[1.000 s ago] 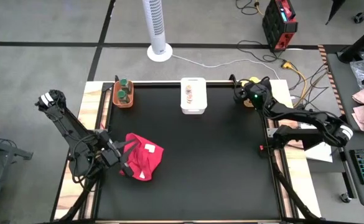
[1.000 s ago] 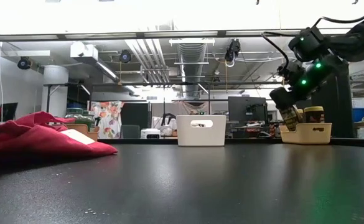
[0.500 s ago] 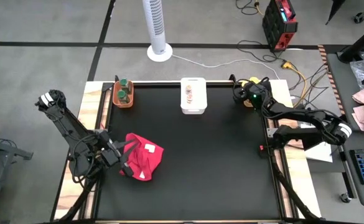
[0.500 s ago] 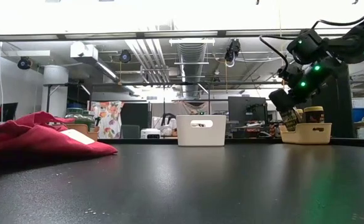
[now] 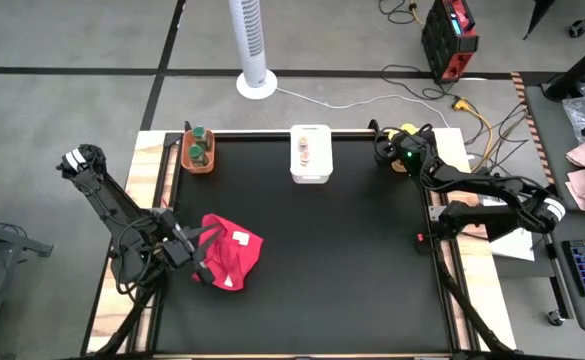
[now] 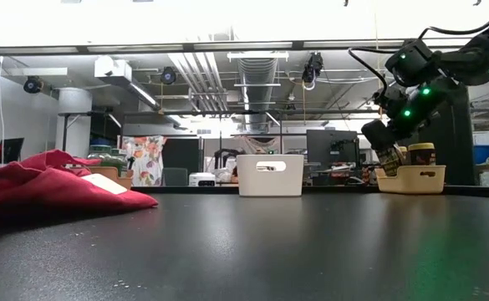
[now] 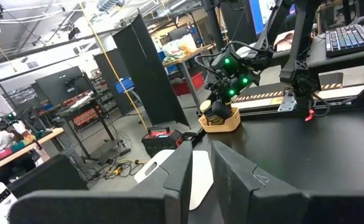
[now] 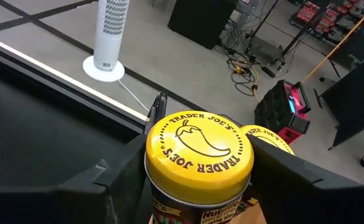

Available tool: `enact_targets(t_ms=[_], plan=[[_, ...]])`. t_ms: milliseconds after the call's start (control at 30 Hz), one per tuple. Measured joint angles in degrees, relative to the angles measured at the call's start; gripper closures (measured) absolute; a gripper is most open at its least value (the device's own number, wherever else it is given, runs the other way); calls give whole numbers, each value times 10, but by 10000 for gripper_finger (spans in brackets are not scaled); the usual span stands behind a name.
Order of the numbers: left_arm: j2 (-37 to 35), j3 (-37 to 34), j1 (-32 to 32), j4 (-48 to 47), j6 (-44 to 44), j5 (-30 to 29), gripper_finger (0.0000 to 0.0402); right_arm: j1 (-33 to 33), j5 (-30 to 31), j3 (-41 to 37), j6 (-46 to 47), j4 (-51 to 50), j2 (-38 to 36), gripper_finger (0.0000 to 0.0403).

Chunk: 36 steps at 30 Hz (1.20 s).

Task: Sort spices by type
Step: Put the yellow seasoning bottle into the yellow bin

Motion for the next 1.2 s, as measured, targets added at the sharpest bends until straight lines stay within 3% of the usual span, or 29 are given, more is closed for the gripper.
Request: enact_targets(t_ms=[200,567,800,967,1200], plan=[[0,0,0,0,0,0,357,0,0,0,2,1,0,132],[0,0,0,0,-2,0,357,0,5,13,13,-8,0,144],[0,0,0,0,-2,0,357,1,-3,75,38,-61,0,148],[0,0,0,0,-2,0,357,1,-71,153,80,-140,9,199],[0,0,0,0,-7,0,357,0,-83,302,111,-300,94,335]])
